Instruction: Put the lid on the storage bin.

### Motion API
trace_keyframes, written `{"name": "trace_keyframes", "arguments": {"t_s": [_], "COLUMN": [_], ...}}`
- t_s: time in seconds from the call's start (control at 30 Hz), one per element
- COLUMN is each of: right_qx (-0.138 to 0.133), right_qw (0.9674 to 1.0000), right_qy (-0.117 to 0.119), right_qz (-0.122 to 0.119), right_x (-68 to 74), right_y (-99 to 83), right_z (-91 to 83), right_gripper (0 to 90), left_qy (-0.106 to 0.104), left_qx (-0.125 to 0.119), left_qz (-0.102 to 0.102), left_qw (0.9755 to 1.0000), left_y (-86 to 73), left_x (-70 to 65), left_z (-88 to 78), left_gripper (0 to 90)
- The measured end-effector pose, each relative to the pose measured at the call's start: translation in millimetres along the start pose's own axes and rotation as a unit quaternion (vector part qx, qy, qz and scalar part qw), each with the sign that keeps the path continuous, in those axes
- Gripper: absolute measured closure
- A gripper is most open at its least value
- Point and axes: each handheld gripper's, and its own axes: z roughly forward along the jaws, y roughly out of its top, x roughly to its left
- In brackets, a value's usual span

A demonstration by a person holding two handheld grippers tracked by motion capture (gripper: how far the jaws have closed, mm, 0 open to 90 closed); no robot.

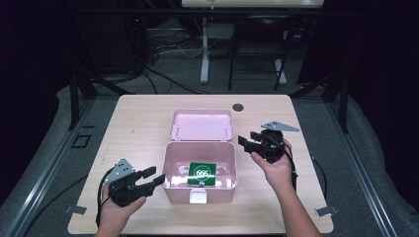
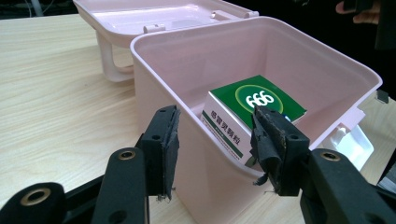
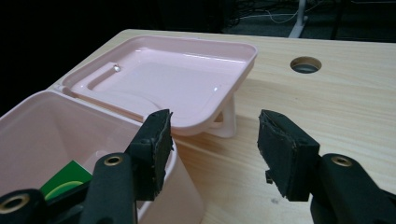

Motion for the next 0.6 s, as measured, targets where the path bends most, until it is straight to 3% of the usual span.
{"name": "trace_keyframes", "arguments": {"t_s": [0.1, 0.27, 0.4, 0.6], "right_qx": [0.003, 0.015, 0.031, 0.042], "right_qw": [1.0, 0.9994, 0.9987, 0.9985], "right_qy": [0.006, 0.002, -0.005, -0.027], "right_qz": [0.007, 0.03, 0.039, 0.022], "right_x": [2.4, 1.1, -2.6, -4.1], "right_y": [9.5, 20.5, 26.7, 35.6], "right_z": [0.8, 4.0, 10.3, 18.7], "right_gripper": [43.9, 44.9, 47.8, 49.7], "left_qy": [0.002, 0.005, 0.008, 0.016], "left_qx": [0.002, 0.021, 0.02, 0.019], "left_qz": [0.002, 0.013, 0.013, 0.015], "left_qw": [1.0, 0.9997, 0.9997, 0.9996], "left_y": [0.0, -3.0, -2.1, -1.5], "left_x": [-1.7, -4.4, -3.9, -4.5], "left_z": [4.7, 11.9, 10.7, 10.8], "left_gripper": [52.7, 58.6, 62.8, 64.9]}}
